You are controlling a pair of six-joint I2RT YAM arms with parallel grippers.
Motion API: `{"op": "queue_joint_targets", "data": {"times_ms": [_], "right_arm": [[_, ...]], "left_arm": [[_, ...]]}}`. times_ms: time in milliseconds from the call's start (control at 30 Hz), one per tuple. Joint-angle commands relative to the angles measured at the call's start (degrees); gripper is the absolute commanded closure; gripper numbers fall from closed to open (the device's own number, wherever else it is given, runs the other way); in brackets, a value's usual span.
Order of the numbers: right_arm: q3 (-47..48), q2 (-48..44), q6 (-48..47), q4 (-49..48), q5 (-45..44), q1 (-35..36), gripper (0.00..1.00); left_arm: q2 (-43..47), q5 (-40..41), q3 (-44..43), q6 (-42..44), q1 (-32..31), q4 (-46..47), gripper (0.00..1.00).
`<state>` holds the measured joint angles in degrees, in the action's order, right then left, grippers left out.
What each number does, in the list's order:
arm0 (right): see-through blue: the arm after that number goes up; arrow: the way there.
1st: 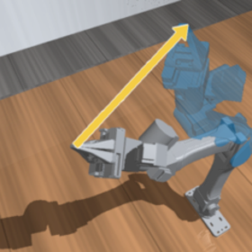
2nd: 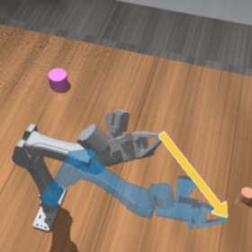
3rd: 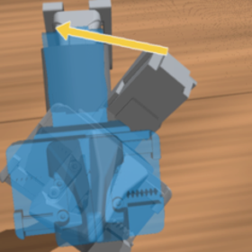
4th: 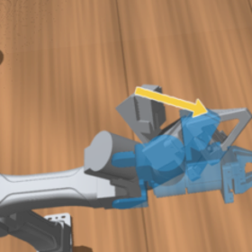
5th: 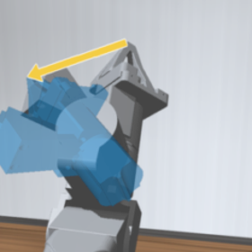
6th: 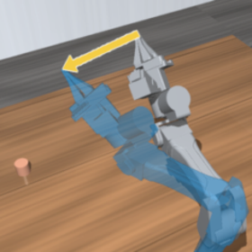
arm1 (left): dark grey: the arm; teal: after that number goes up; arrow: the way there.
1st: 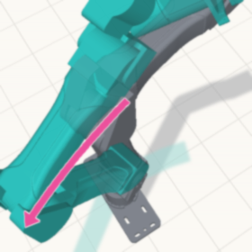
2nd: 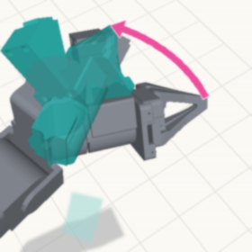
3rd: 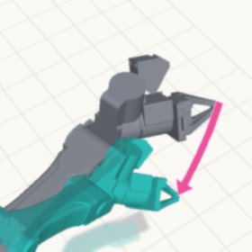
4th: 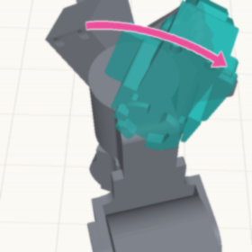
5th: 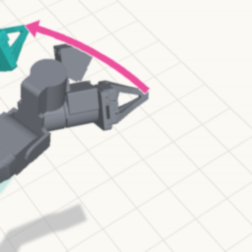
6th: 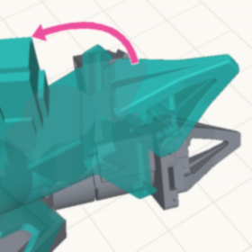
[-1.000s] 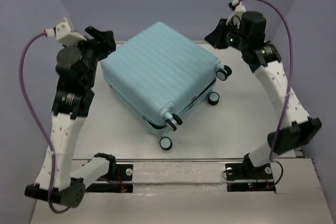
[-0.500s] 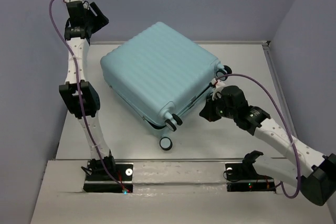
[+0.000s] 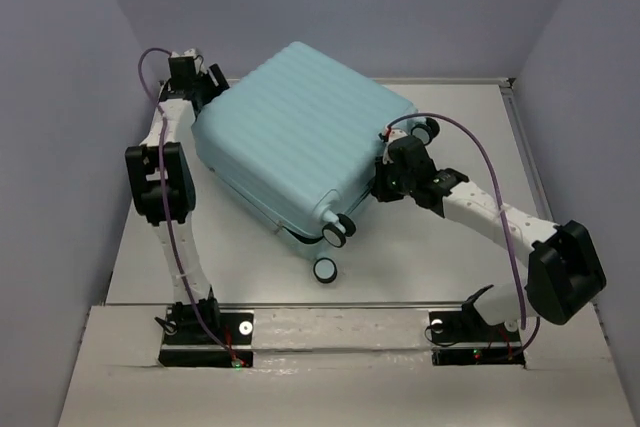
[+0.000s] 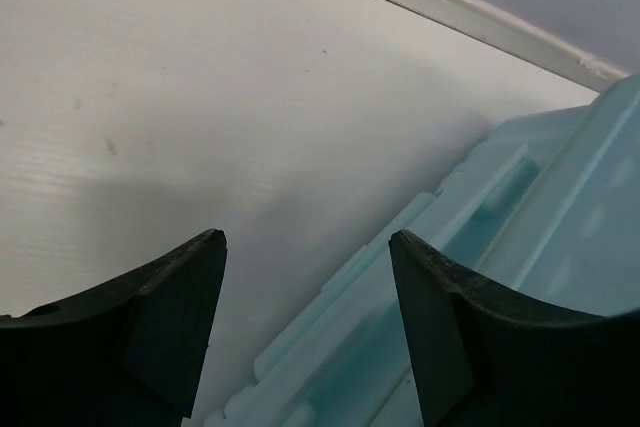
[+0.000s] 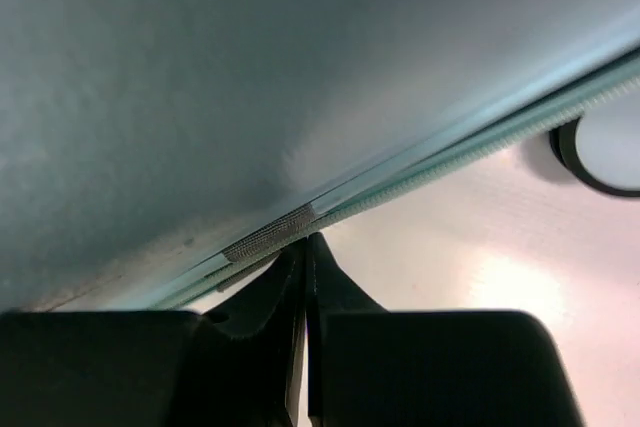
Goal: Pack the luggage
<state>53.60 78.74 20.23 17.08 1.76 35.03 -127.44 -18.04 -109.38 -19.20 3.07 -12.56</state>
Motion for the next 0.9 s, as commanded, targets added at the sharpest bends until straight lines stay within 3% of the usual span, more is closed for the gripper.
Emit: {"op": "queue_joint_targets", "data": {"times_ms": [0, 100, 167, 200, 233, 267, 333, 367, 400, 433, 567, 700, 867], "right_arm": [[8.87, 7.56, -1.51, -14.26, 1.31, -1.45, 0.93], [18.0, 13.35, -3.26, -14.88, 5.96, -3.47, 0.93], [27.1, 19.13, -4.23, -14.45, 11.14, -4.26, 0.93], [27.17, 19.17, -4.32, -14.36, 13.68, -4.26, 0.93], [34.22, 23.87, -4.32, -13.05, 15.97, -4.96, 0.93], [38.38, 26.61, -4.23, -12.08, 20.08, -4.97, 0.9], [51.25, 35.19, -3.62, -9.28, 25.37, -5.49, 0.78], [55.34, 38.04, -2.31, -8.82, 30.18, -6.28, 0.58], [62.86, 43.2, 0.66, -7.69, 31.54, -6.98, 0.47], [66.24, 45.43, 2.17, -6.81, 32.86, -6.99, 0.3], [77.34, 52.64, 9.99, -5.57, 36.72, -9.87, 0.12], [80.16, 53.54, 14.48, -5.48, 38.75, -13.13, 0.05], [77.89, 49.42, 14.49, -5.57, 41.66, -15.77, 0.04]], "left_arm": [[15.61, -6.39, 18.2, -1.36, -2.81, 4.46, 0.22], [26.6, -6.13, 36.01, -2.59, -2.81, 7.19, 0.22], [35.44, -5.87, 42.82, -1.81, -2.81, 7.63, 0.22], [38.81, -5.86, 46.16, -1.63, -2.81, 7.55, 0.22], [41.89, -6.04, 49.5, -1.63, -2.72, 7.63, 0.22], [44.96, -6.3, 56.06, -1.54, -5.33, 7.72, 0.22], [53.84, -7.79, 64.59, -2.5, -6.84, 7.9, 0.22], [56.83, -8.75, 66.56, -2.68, -9.2, 7.81, 0.22], [61.73, -8.76, 69.63, -4.08, -10.35, 7.29, 0.22], [64.04, -8.94, 71.14, -5.13, -11.41, 7.28, 0.22], [74.94, -9.82, 75.1, -8.22, -16.6, 6.06, 0.22], [80.05, -8.94, 76.25, -8.75, -18.36, 4.3, 0.22], [83.92, -7.62, 74.94, -8.92, -19.51, 3.77, 0.24]]}}
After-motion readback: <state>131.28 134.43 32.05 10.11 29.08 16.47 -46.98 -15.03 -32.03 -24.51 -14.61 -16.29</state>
